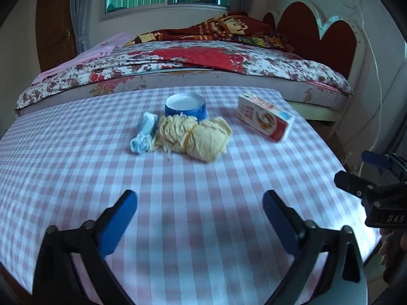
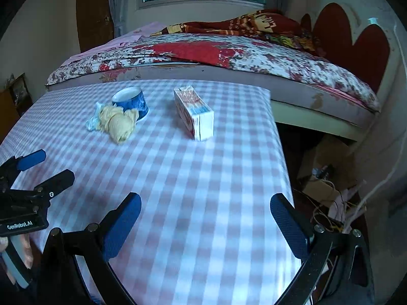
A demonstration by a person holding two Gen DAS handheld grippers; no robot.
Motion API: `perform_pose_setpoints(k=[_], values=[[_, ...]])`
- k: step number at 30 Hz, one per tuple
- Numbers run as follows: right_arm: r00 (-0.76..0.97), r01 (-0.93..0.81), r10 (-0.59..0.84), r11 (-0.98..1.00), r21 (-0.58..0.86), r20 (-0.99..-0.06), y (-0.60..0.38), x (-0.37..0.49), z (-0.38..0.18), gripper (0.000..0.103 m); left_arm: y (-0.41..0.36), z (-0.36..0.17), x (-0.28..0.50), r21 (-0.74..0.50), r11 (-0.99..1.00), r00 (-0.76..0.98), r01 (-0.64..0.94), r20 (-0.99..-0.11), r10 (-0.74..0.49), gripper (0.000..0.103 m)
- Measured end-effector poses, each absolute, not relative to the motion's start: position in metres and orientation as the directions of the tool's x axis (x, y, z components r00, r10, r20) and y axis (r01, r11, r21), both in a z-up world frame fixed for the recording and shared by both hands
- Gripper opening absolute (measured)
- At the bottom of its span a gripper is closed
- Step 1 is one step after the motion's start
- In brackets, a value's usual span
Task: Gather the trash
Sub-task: 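Move both open tools back over the bed toward the milk carton and cloths, then grasp the beige knotted cloth with the left tool while the right tool grasps the milk carton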
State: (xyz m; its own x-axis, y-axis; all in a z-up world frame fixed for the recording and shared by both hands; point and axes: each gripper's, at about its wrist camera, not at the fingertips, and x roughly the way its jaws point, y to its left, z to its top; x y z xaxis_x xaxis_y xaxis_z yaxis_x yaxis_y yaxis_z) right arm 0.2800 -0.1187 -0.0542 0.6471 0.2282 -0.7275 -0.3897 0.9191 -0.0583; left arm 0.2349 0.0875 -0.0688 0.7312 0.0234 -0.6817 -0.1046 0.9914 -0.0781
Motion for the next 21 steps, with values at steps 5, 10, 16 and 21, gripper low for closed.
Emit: perform_pose_setpoints(k=[5,10,16,21], values=[[0.640,-0.397,0.248,0.917,-0.036,-0.728,-0.105,0.323,-0.061,0.102,0.090,-0.073,0.271,-0.098,0.989,0.726,-0.108,-0.688,0.011,0.094],[0.627,-0.385,0.241,0.923,-0.025,-0.741,-0.092,0.366,-0.074,0.102,0.094,-0.082,0.306,-0.109,0.986,0.711,-0.126,-0.703,0.013,0.093],[0.602,-0.387,0.247,0.922,-0.006,-0.760,-0.079,0.402,-0.087,0.102,0.101,-0.093,0.329,-0.125,0.981,0.685,-0.148,-0.729,0.011,0.090],[0.591,-0.398,0.258,0.918,0.002,-0.764,-0.075,0.415,-0.094,0.102,0.102,-0.100,0.335,-0.128,0.980,0.676,-0.152,-0.737,0.009,0.084]])
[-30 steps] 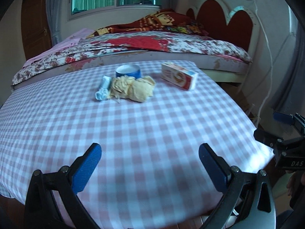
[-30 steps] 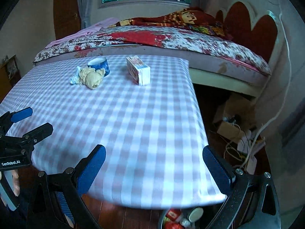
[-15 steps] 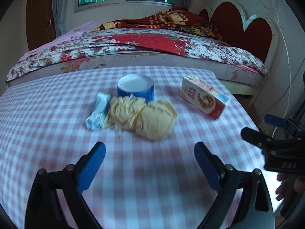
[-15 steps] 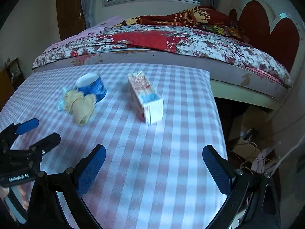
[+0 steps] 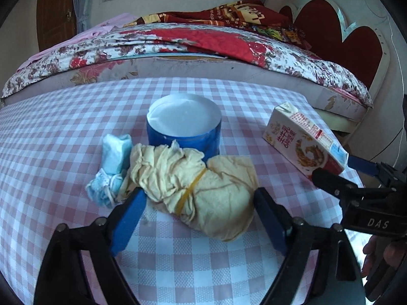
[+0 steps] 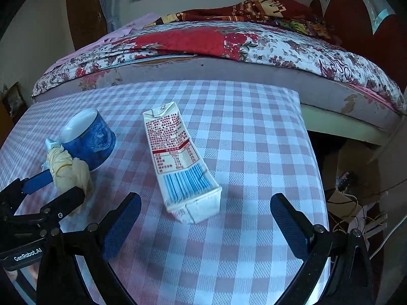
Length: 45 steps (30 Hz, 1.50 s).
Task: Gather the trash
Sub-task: 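Grasp the beige knotted cloth with the left tool while the right tool grasps the milk carton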
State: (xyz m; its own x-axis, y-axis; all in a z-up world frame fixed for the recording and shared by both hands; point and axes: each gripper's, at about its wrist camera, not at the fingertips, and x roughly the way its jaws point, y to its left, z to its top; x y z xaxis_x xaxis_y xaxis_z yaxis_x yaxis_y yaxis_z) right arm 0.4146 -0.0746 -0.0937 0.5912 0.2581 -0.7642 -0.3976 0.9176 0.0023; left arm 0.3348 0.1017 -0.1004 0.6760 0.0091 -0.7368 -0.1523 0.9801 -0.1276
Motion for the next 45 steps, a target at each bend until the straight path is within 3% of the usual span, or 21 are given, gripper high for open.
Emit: perform_pose_setpoints(k=[8,10,15,23,45], values=[[0.590,-0.408,0.260,0.913,-0.004,-0.764,-0.071,0.417,-0.096,0.101,0.103,-0.101,0.334,-0.134,0.981,0.671,-0.141,-0.742,-0.005,0.072],[0.579,-0.406,0.275,0.914,0.020,-0.768,-0.072,0.419,-0.096,0.093,0.104,-0.101,0.333,-0.138,0.981,0.670,-0.136,-0.742,-0.011,0.067],[0.553,-0.406,0.284,0.913,0.045,-0.783,-0.069,0.417,-0.100,0.041,0.109,-0.100,0.325,-0.161,0.980,0.675,-0.115,-0.737,-0.042,0.047],[0.534,-0.424,0.300,0.904,0.057,-0.791,-0.064,0.404,-0.100,0.037,0.117,-0.094,0.313,-0.185,0.979,0.689,-0.088,-0.721,-0.075,0.031],[0.608,-0.403,0.327,0.912,0.073,-0.724,-0.088,0.329,-0.061,0.035,0.105,-0.066,0.248,-0.123,0.992,0.728,-0.026,-0.683,-0.065,0.029]])
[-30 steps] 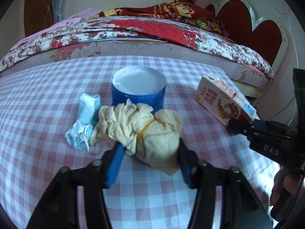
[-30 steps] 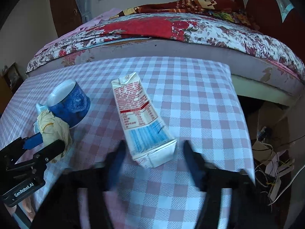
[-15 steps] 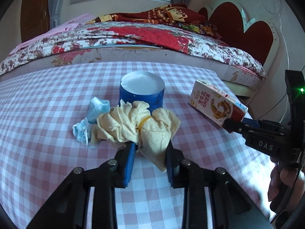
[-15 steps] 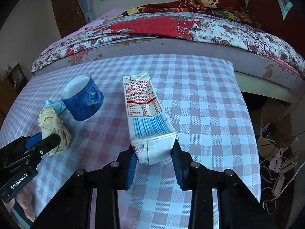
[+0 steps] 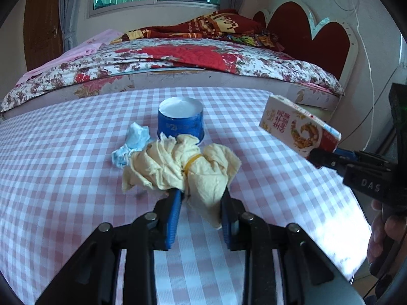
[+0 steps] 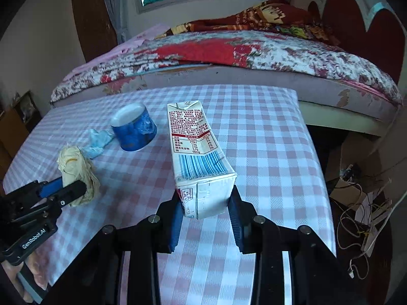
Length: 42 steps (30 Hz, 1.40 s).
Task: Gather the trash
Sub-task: 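Grasp the beige knotted cloth with the left tool while the right tool grasps the milk carton, then carry the beige cloth and milk carton over the black bin and release both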
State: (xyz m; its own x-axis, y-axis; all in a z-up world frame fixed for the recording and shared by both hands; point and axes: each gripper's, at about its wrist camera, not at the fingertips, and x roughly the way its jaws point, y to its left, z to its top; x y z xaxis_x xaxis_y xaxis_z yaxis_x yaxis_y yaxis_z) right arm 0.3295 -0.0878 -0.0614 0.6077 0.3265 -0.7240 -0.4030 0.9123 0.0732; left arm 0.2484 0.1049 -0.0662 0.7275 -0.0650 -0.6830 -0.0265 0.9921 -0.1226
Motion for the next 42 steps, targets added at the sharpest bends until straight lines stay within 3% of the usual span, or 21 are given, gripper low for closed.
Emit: perform_pose_setpoints(k=[15,42], values=[[0.674,-0.380,0.332,0.922,0.076,-0.660,-0.130,0.224,-0.029,0.035,0.073,-0.048,0.170,-0.126,0.992,0.757,0.024,-0.645,-0.100,0.029],[0.737,-0.229,0.245,0.967,0.108,-0.630,-0.224,0.086,-0.020,0.035,-0.025,-0.040,0.087,-0.148,0.953,0.727,0.263,-0.619,-0.296,0.029]])
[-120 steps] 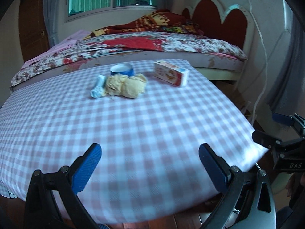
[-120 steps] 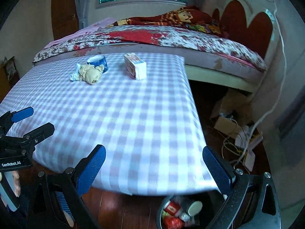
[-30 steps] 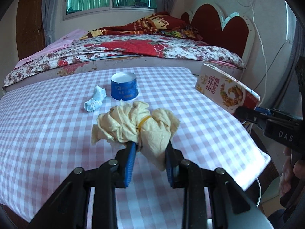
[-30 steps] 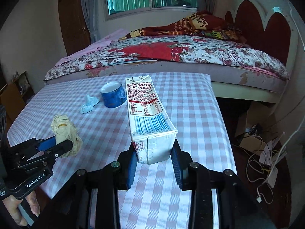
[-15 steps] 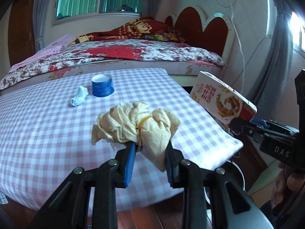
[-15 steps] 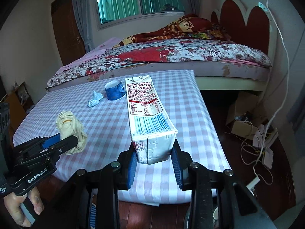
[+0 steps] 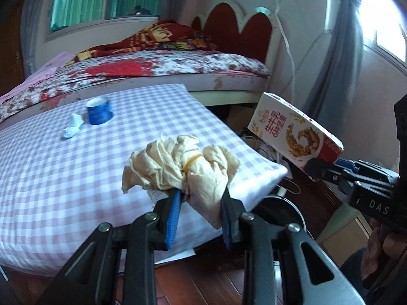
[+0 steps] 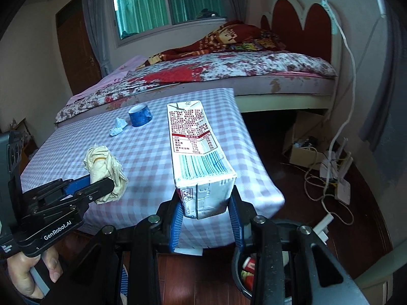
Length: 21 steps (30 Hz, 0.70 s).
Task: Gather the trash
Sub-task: 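Carry the beige cloth and milk carton over the black bin and release both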
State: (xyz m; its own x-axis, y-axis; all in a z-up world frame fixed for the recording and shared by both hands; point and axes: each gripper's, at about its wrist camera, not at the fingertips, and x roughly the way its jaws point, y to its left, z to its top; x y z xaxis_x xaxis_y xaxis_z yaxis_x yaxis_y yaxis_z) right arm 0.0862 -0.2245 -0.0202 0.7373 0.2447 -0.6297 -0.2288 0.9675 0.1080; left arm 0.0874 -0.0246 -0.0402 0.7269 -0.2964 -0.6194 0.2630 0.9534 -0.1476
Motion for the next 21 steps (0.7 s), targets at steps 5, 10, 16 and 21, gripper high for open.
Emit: perform_pose_setpoints(k=[5,10,16,21], values=[[0.744,-0.166,0.193,0.981,0.102,-0.639,-0.257,0.066,-0.028,0.035,-0.058,-0.046,0.080,-0.150,0.933,0.695,0.328,-0.630,-0.346,0.029],[0.743,-0.095,0.141,0.990,0.106,-0.654,-0.294,0.049,-0.035,0.035,-0.095,-0.052,0.071,-0.147,0.905,0.658,0.399,-0.642,-0.394,0.029],[0.738,-0.005,0.075,0.994,0.107,-0.671,-0.336,0.028,-0.047,0.035,-0.141,-0.066,0.063,-0.148,0.865,0.596,0.480,-0.668,-0.445,0.029],[0.710,0.056,0.026,0.994,0.093,-0.704,-0.368,0.012,-0.067,0.035,-0.175,-0.088,0.061,-0.156,0.834,0.532,0.529,-0.705,-0.469,0.029]])
